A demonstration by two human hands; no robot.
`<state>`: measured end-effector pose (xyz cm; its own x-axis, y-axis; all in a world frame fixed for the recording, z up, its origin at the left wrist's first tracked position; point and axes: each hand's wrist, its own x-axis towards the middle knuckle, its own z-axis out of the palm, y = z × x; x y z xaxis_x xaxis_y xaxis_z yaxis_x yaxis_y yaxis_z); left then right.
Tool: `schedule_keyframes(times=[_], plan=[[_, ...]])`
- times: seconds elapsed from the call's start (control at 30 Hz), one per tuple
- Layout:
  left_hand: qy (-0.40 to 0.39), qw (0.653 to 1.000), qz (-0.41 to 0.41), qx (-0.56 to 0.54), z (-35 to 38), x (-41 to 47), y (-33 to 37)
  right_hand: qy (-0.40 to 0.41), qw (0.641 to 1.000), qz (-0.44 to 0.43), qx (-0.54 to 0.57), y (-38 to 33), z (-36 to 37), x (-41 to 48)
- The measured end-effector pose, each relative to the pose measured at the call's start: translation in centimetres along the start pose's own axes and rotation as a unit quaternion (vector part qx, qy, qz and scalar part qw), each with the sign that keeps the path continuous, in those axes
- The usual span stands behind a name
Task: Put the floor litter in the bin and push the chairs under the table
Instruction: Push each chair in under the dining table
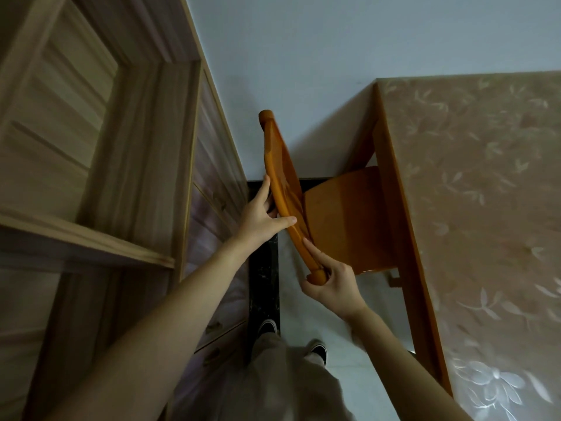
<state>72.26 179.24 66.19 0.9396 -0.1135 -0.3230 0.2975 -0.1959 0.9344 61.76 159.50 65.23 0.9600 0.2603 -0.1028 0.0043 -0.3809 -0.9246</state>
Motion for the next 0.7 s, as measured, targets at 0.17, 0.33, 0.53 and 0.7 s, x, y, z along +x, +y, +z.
schedule_keyframes(times=[0.17,0.33,0.53,0.7], plan=[[-0.004,1.0,0.004,-0.001,0.8,0.5,-0.5,-0.009,1.0,0.011,-0.001,0.8,-1.1,0.3],[-0.016,1.0,-0.004,-0.011,2.1,1.2,-0.2,-0.013,1.0,0.026,0.007,1.1,-3.1,0.4],[-0.023,1.0,0.018,-0.011,2.7,4.2,1.4,0.002,0.999,0.042,-0.002,0.9,-4.4,2.5],[-0.026,1.0,0.009,-0.003,2.5,5.5,2.4,0.01,0.999,0.051,-0.001,0.6,-4.4,3.6]])
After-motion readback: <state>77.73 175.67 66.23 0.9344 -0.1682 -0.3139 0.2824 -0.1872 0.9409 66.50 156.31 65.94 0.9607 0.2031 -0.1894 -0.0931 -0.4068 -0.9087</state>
